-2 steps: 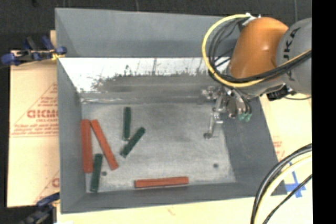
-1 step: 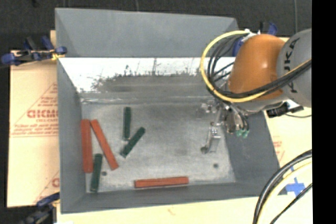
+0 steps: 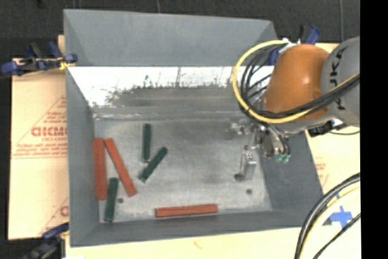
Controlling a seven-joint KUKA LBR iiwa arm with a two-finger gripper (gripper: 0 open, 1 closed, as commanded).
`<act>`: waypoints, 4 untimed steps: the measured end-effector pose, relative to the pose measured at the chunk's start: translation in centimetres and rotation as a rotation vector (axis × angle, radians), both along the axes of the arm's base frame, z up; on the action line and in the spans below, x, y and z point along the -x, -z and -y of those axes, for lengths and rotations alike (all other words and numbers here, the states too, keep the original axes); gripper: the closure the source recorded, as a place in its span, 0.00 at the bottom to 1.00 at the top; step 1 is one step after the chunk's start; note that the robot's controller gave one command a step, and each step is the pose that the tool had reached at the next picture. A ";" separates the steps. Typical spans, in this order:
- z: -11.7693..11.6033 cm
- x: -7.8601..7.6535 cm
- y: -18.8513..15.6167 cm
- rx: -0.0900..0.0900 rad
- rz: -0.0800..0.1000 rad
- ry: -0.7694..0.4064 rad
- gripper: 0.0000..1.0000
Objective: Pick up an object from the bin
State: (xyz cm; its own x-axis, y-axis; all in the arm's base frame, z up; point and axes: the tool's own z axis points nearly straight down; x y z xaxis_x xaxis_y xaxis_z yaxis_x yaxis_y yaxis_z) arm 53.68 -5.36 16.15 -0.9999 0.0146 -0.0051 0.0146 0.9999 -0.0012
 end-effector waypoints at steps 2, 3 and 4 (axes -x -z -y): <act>0.4 3.7 2.8 0.000 0.005 -0.140 0.00; -4.0 3.4 3.9 0.002 -0.004 -0.200 0.00; -8.5 4.0 4.5 0.000 -0.003 -0.355 0.00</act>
Offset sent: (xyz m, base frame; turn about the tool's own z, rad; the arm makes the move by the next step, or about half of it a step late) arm -0.0563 -0.0112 -0.0473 -0.1019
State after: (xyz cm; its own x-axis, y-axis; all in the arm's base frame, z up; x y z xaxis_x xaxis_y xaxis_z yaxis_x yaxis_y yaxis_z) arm 49.65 3.16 11.69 -0.9425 -0.3341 -0.0024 -0.3341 0.9425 -0.0006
